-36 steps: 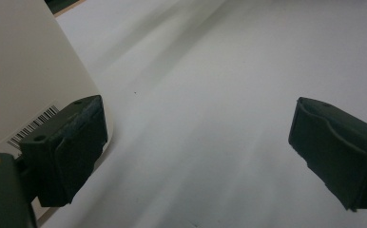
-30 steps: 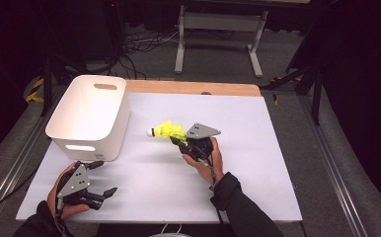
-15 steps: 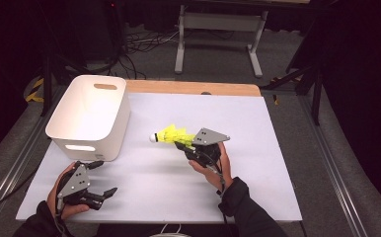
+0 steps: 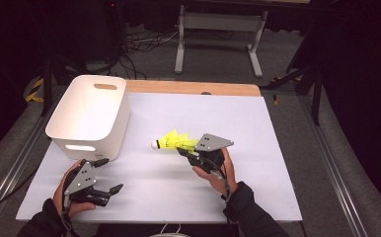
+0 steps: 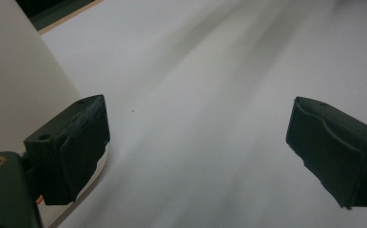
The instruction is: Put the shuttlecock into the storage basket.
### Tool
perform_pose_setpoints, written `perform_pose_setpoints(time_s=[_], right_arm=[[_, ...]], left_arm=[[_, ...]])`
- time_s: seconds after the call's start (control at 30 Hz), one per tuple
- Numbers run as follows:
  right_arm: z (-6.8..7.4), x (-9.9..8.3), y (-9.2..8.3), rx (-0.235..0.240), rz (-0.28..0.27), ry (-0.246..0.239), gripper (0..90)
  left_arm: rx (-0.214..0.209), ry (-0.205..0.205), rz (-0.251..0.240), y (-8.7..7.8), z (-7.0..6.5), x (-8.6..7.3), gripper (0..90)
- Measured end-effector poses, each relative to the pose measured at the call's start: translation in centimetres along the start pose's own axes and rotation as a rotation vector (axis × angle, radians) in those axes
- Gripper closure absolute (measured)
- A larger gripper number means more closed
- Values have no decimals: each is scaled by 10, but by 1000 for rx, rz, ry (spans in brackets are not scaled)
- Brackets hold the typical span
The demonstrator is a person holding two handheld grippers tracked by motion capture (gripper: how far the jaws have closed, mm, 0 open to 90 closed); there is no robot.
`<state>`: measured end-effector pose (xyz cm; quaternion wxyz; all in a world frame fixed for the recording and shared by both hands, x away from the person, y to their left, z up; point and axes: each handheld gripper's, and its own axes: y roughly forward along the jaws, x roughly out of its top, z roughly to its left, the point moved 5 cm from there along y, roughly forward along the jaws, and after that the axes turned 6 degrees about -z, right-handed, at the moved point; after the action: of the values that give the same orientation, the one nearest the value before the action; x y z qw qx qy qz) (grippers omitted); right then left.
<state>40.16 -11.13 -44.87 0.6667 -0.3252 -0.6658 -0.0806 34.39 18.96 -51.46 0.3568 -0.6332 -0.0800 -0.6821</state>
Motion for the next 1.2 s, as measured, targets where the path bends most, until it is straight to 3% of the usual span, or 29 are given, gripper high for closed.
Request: perform_pose_setpoints(time_s=[0.53, 0.7, 0.87, 1.1, 1.2], right_arm=[[9, -3, -4, 21, 22, -36, 822], [11, -5, -1, 28, 34, -50, 822], [13, -6, 1, 38, 41, -59, 822], [23, -6, 4, 66, 63, -116, 821], [27, -6, 7, 85, 73, -130, 820]], left_arm=[[-38, 9, -19, 23, -2, 17, 103], [-82, 8, -24, 42, -6, 30, 106], [-97, 17, -20, 54, -7, 39, 109], [-110, 26, -16, 74, -9, 52, 121], [-98, 27, -8, 81, -8, 57, 145]])
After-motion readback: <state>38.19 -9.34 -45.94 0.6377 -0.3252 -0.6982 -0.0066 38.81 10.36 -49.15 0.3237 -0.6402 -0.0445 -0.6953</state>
